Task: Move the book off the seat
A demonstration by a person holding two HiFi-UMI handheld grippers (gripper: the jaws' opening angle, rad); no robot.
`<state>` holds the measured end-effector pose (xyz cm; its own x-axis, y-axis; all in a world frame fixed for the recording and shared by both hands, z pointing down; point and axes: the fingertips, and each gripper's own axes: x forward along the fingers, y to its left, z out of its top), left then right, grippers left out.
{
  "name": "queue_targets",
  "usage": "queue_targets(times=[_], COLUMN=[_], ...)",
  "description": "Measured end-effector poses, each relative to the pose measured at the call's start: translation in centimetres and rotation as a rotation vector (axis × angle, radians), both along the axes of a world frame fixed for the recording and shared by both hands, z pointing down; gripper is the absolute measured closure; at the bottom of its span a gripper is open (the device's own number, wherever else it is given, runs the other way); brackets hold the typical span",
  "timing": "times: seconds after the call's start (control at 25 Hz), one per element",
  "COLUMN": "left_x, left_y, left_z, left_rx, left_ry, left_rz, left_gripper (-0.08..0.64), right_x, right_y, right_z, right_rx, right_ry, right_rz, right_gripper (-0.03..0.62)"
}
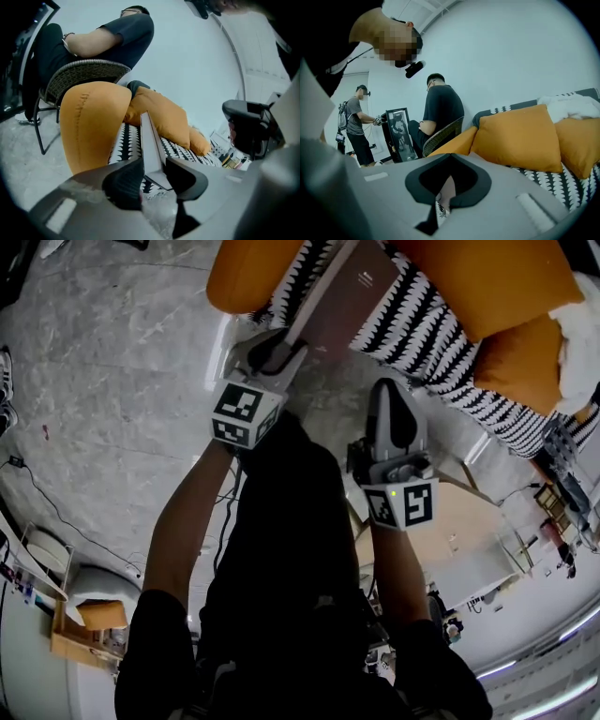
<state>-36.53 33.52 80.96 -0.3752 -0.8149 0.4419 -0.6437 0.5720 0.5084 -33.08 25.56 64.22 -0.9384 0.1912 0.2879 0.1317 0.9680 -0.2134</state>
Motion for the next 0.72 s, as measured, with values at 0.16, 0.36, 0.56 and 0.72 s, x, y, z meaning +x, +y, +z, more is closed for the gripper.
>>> queue_targets(times=[0.16,0.36,0.56,0.72], left_x=[0.4,0.2,0.2,0.1], left_y=[-0.8,-1.5,-1.8,-1.7], left_z=[-1.2,-3.1,-4.6,-6.1], left_rx=[-0.060,-0.085,-0.121,-0.141], left_ry=[0.003,0.005,-0.002,0.005], left_rz=[-0.014,-0.036,-0.041,-0.055], left_gripper=[0.402,0.403,0.408,0.408], right_x=[1.4,2.8,3.8,4.3], right_y=[-1.0,-2.0,-2.2,-2.3], right_z=[-1.5,-3.5,-5.4,-6.9], right_rx=[0.002,-0.017,-0.027,-0.019], right_ry=[0.029,0.050,0.055,0.045], right_rz=[0.033,0.074,0.082,0.085], right_gripper=[0.583,0.584,0.584,0.584])
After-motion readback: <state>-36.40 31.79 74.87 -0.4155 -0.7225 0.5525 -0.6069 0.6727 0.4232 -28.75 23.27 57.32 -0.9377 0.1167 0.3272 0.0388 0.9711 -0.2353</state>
